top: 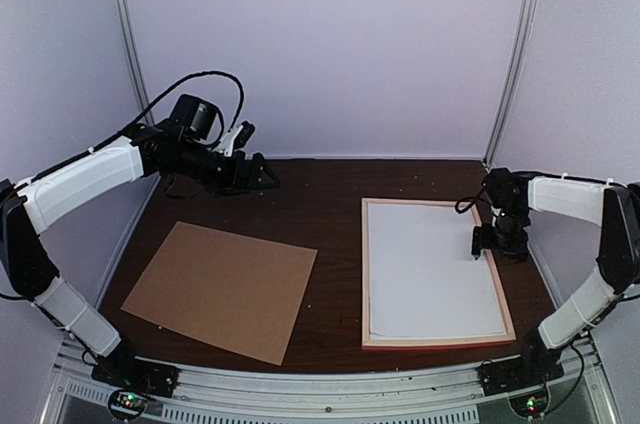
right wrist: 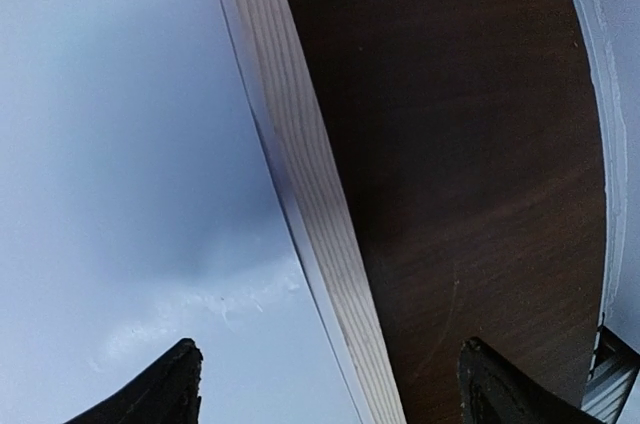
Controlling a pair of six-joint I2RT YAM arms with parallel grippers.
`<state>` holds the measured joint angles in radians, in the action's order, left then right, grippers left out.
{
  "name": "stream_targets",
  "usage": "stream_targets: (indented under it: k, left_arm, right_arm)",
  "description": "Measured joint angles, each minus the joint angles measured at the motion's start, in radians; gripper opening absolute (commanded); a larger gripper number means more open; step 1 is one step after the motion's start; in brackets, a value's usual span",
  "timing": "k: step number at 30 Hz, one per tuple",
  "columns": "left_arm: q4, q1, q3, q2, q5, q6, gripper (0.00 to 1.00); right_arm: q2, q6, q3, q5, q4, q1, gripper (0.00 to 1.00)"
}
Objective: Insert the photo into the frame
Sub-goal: Move the frame body to the center of the board.
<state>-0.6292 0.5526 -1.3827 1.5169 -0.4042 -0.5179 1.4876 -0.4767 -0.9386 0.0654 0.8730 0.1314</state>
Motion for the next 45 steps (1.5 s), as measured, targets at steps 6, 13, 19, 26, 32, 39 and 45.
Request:
stream_targets:
  k: [6, 13, 19, 26, 32, 39, 45]
  left_arm:
    - [0.0, 0.003, 0.013, 0.015, 0.0, 0.0, 0.98]
    - [0.0, 0.006, 0.021, 0.033, 0.001, -0.001, 0.98]
    - [0.014, 0.034, 0.056, 0.057, 0.005, -0.024, 0.98]
    - [0.035, 0.114, 0.088, 0.118, 0.035, -0.07, 0.98]
    - [0.053, 0.185, 0.101, 0.17, 0.098, -0.111, 0.97]
    - [0.052, 0.249, 0.118, 0.222, 0.197, -0.135, 0.96]
    - [0.034, 0.33, 0.118, 0.229, 0.297, -0.123, 0.96]
  right_arm:
    - [0.129, 0.082, -0.072, -0.07, -0.063, -0.057, 0.88]
    - [0.201, 0.159, -0.091, -0.177, -0.107, -0.109, 0.85]
    - [0.211, 0.18, -0.076, -0.322, -0.165, -0.111, 0.83]
    - [0.147, 0.108, 0.018, -0.394, -0.278, -0.06, 0.84]
    - [0.126, -0.002, 0.043, -0.407, -0.34, 0.084, 0.86]
    - [0.102, -0.024, 0.039, -0.328, -0.319, 0.165, 0.86]
    - [-0.022, 0.016, 0.039, -0.212, -0.25, 0.204, 0.84]
